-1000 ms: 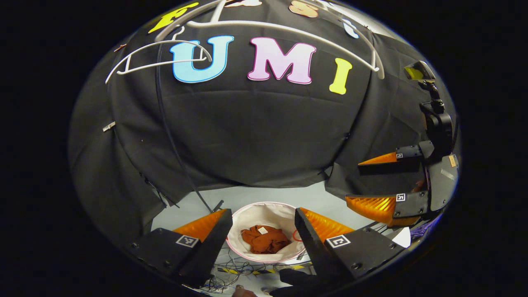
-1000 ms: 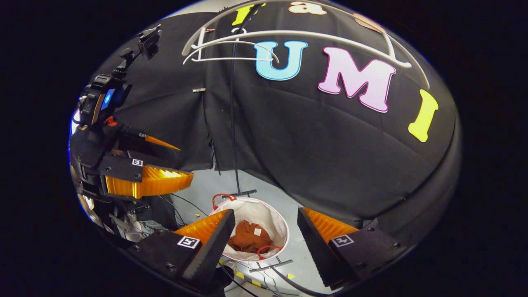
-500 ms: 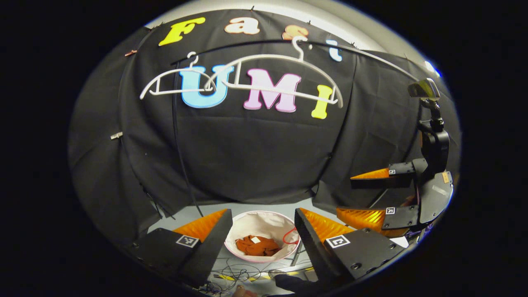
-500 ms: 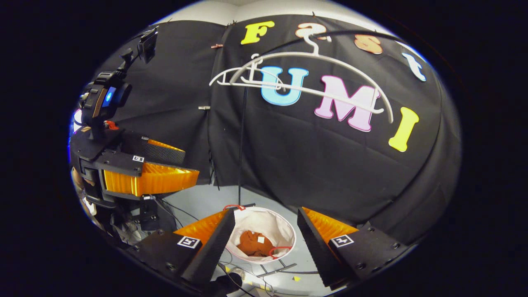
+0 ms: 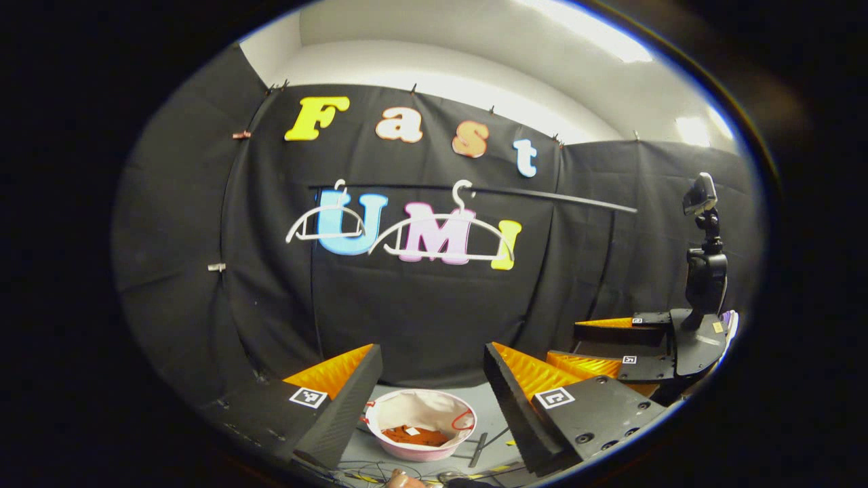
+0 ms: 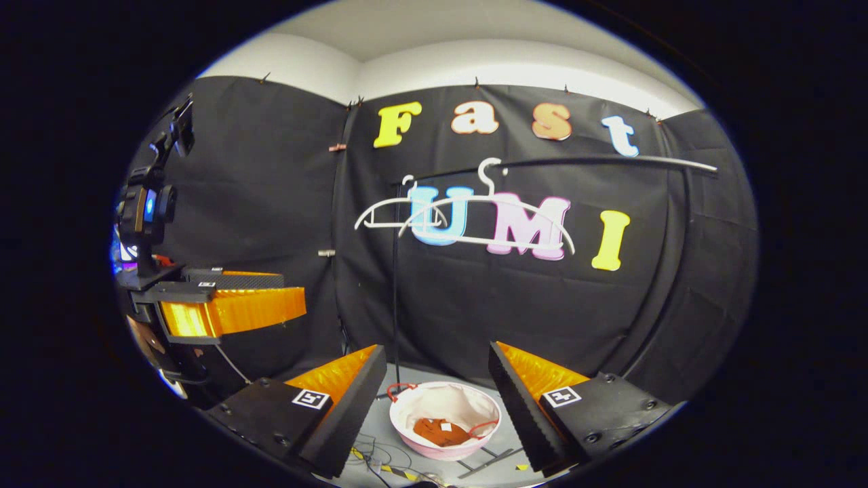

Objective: Grasp the clothes on the hanger with both hands and then place them into the laundry hamper below.

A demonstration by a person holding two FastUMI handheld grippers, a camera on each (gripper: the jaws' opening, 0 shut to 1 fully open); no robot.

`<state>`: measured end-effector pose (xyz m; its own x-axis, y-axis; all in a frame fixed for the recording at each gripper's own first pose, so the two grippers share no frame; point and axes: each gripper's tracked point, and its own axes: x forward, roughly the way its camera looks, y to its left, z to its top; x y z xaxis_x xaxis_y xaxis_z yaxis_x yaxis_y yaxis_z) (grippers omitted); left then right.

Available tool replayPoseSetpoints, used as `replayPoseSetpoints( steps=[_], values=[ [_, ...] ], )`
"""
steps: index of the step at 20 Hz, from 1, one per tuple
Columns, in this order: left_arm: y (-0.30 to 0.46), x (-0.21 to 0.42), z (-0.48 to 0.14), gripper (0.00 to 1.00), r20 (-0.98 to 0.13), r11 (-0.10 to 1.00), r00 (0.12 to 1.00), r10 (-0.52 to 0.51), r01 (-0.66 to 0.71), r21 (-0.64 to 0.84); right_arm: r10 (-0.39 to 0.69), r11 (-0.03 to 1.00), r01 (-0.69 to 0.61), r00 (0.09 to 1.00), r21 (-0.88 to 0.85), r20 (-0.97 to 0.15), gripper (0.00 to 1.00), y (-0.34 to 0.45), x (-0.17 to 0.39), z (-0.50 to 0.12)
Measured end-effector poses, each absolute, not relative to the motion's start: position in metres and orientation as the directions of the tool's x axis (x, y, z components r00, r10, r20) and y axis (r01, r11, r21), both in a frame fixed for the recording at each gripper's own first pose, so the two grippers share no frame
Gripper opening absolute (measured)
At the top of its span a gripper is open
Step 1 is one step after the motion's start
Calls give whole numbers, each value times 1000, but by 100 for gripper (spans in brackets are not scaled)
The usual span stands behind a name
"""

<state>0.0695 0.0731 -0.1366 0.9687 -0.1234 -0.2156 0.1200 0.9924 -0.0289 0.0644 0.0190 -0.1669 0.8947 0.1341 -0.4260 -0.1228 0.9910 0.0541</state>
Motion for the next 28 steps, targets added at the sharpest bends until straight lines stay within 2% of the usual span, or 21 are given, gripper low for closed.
replayPoseSetpoints(
  steps=[1, 2, 3, 4, 6, 7, 8, 10, 11, 13, 14, 15, 16, 17, 18, 19, 20, 21, 22, 26, 28],
  values=[
    [69, 63, -122, 92, -182, 991, 974, -135, 133, -22, 129, 992, -118, 906, 52, -403, 96, 19, 58, -152],
    [64, 57, -107, 92, -153, 990, 978, -142, 142, -14, 125, 992, -116, 917, 45, -380, 100, 19, 53, -138],
    [60, 52, -94, 95, -125, 989, 981, -150, 150, -7, 124, 992, -116, 927, 45, -354, 98, 20, 49, -124],
    [54, 45, -83, 92, -98, 987, 982, -159, 159, -3, 130, 991, -118, 935, 54, -329, 98, 23, 45, -110],
    [44, 36, -63, 98, -49, 987, 985, -163, 163, -1, 130, 991, -113, 952, 76, -276, 96, 23, 43, -82],
    [41, 33, -53, 98, -28, 986, 986, -164, 164, -3, 125, 991, -108, 961, 81, -246, 99, 20, 44, -70],
    [36, 30, -43, 95, -6, 987, 987, -163, 163, -3, 116, 991, -100, 970, 83, -211, 99, 16, 44, -57],
    [28, 28, -23, 98, 38, 989, 988, -150, 150, 9, 109, 991, -95, 983, 95, -145, 98, 8, 44, -32],
    [24, 27, -12, 92, 67, 990, 987, -143, 142, 16, 105, 991, -94, 988, 95, -110, 98, -8, 38, -20],
    [10, 26, 5, 95, 105, 990, 984, -144, 141, 28, 86, 993, -80, 994, 89, -61, 97, -7, 45, -3],
    [6, 25, 10, 92, 113, 991, 985, -132, 129, 35, 74, 993, -70, 996, 91, -43, 94, -13, 43, 3],
    [3, 26, 12, 92, 118, 992, 986, -121, 117, 42, 63, 993, -61, 998, 100, -17, 97, -19, 39, 13],
    [-1, 27, 13, 99, 118, 993, 986, -114, 109, 47, 49, 992, -49, 999, 117, 6, 97, -26, 39, 23],
    [-7, 30, 14, 95, 117, 993, 987, -114, 108, 53, 27, 990, -30, 999, 137, 28, 97, -37, 35, 31],
    [-12, 32, 13, 98, 113, 992, 986, -118, 112, 60, 2, 988, -9, 999, 156, 42, 94, -47, 34, 36],
    [-13, 34, 10, 98, 107, 992, 988, -115, 108, 64, -20, 985, 12, 999, 170, 46, 97, -57, 33, 35],
    [-13, 35, 8, 95, 101, 993, 989, -109, 102, 66, -33, 984, 26, 999, 174, 40, 95, -63, 34, 33],
    [-12, 39, 6, 95, 94, 994, 991, -99, 93, 63, -28, 985, 22, 999, 171, 34, 93, -63, 34, 30],
    [-12, 40, 5, 95, 85, 995, 993, -87, 82, 57, -9, 986, 3, 999, 164, 35, 97, -60, 34, 28],
    [-20, 40, 10, 92, 95, 996, 993, -67, 62, 58, 21, 985, -29, 998, 169, 51, 97, -60, 37, 31],
    [-25, 40, 8, 95, 88, 996, 993, -75, 70, 60, 24, 987, -34, 998, 157, 66, 97, -61, 38, 34]
  ],
)
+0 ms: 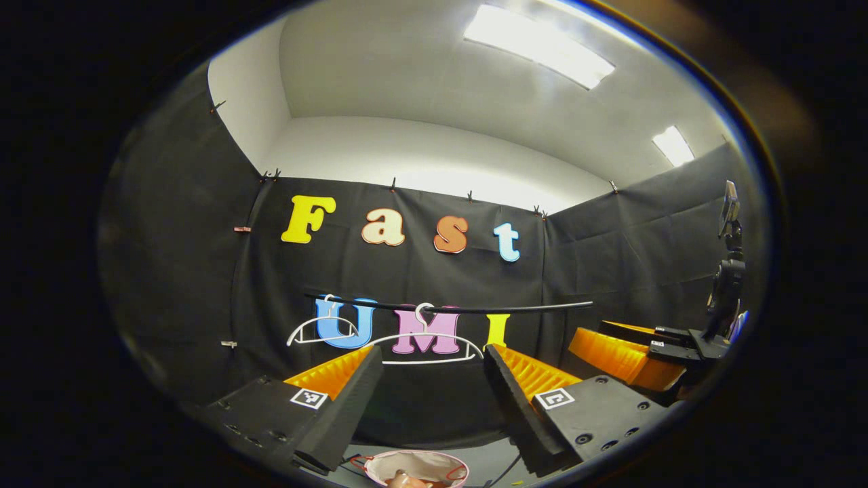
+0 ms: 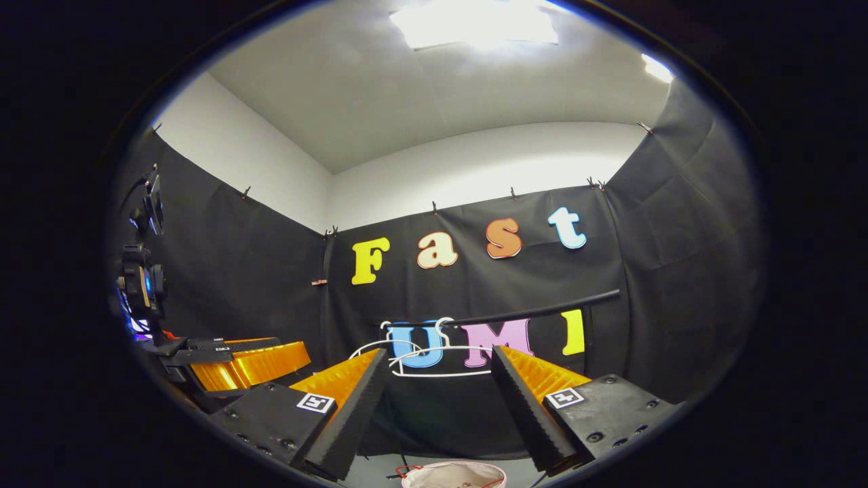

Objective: Grasp the clothes on the hanger with both hands and then place them into the laundry hamper below.

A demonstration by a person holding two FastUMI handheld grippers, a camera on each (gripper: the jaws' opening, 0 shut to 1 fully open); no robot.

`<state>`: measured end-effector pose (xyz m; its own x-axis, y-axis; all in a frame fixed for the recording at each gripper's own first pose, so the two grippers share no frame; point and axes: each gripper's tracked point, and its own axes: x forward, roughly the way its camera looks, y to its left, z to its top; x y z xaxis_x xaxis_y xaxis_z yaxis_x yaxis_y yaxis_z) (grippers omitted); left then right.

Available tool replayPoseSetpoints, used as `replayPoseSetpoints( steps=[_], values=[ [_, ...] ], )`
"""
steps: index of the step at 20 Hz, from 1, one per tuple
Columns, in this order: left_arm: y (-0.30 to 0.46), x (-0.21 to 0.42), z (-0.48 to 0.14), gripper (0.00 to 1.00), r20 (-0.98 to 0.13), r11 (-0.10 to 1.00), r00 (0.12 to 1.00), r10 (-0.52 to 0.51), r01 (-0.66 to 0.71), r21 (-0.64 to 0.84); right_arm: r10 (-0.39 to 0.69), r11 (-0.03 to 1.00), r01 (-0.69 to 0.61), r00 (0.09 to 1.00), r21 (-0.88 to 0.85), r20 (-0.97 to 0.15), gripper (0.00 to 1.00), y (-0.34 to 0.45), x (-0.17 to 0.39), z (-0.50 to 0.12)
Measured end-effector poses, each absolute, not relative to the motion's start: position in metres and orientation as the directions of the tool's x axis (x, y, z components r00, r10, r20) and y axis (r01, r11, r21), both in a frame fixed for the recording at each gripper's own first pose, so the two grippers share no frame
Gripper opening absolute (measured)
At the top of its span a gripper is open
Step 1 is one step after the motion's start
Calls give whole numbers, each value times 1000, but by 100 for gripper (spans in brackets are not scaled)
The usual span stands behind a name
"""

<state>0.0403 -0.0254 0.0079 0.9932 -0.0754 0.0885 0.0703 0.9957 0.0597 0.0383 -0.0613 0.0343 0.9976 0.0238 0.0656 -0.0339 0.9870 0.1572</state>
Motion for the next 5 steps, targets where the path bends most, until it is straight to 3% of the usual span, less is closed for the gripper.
replayPoseSetpoints(
  steps=[5],
  values=[
    [-29, 46, 11, 95, 90, 996, 992, -88, 85, 40, 45, 988, -56, 996, 142, 78, 91, -55, 40, 35]
  ],
)
